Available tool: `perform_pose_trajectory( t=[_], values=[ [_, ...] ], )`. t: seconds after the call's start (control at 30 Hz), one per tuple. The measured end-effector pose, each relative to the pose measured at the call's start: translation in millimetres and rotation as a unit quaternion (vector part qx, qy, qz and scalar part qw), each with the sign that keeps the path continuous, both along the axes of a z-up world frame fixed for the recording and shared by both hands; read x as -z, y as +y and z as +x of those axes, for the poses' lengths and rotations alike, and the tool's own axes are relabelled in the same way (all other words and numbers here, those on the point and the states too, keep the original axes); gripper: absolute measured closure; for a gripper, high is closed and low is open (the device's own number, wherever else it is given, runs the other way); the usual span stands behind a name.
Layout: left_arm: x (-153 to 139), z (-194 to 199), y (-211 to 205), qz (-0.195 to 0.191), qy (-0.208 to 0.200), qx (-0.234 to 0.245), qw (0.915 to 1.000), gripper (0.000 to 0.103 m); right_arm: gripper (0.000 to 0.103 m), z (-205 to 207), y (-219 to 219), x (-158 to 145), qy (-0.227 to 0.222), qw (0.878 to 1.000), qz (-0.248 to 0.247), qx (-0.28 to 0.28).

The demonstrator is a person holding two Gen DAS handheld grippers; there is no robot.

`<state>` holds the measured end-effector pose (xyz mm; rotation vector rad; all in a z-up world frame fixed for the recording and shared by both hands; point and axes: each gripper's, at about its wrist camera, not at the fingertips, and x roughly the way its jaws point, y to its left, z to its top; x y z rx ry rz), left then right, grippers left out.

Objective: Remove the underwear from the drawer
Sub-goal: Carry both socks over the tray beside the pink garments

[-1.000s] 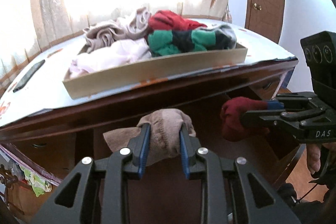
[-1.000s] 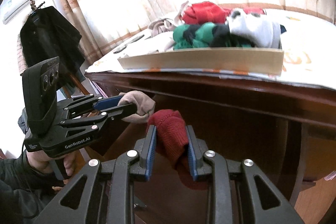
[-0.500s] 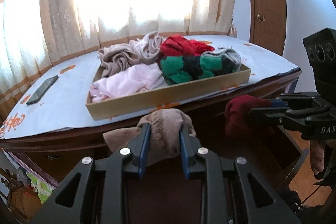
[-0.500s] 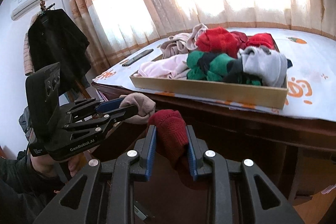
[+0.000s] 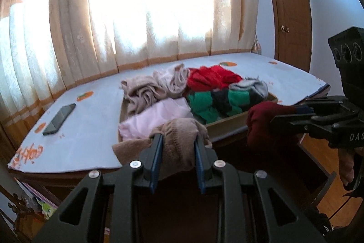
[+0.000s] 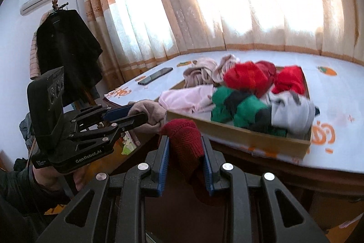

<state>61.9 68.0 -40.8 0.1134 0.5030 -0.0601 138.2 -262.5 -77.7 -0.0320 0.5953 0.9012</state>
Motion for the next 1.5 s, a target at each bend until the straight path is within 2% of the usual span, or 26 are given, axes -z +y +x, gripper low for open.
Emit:
perform_pose_trajectory(
  t=[0.43, 0.7, 1.07, 1.5],
  values=[
    [-25.2, 20.9, 11.0, 0.021, -0.021, -0.006, 0.9996, 0.078, 0.074, 12.7, 25.6, -35.2, -0.038, 0.999, -0.001, -0.01],
    [-33.6, 38.6, 18.2, 0.03, -0.023, -0.007, 0.9993, 0.078, 0.074, 26.0, 38.6, -43.1, -0.048, 0.999, -0.006, -0.008],
    [-38.0, 66.2, 28.4, 0.036, -0.019, -0.013, 0.9991, 0.078, 0.074, 51.8, 53.6, -45.6, -0.044, 0.999, -0.014, 0.003],
    [-33.9, 106.5, 36.3, 0.038, 0.0, -0.024, 0.999, 0.078, 0.074, 97.2, 69.6, -42.2, -0.017, 0.999, -0.014, 0.03]
  ],
)
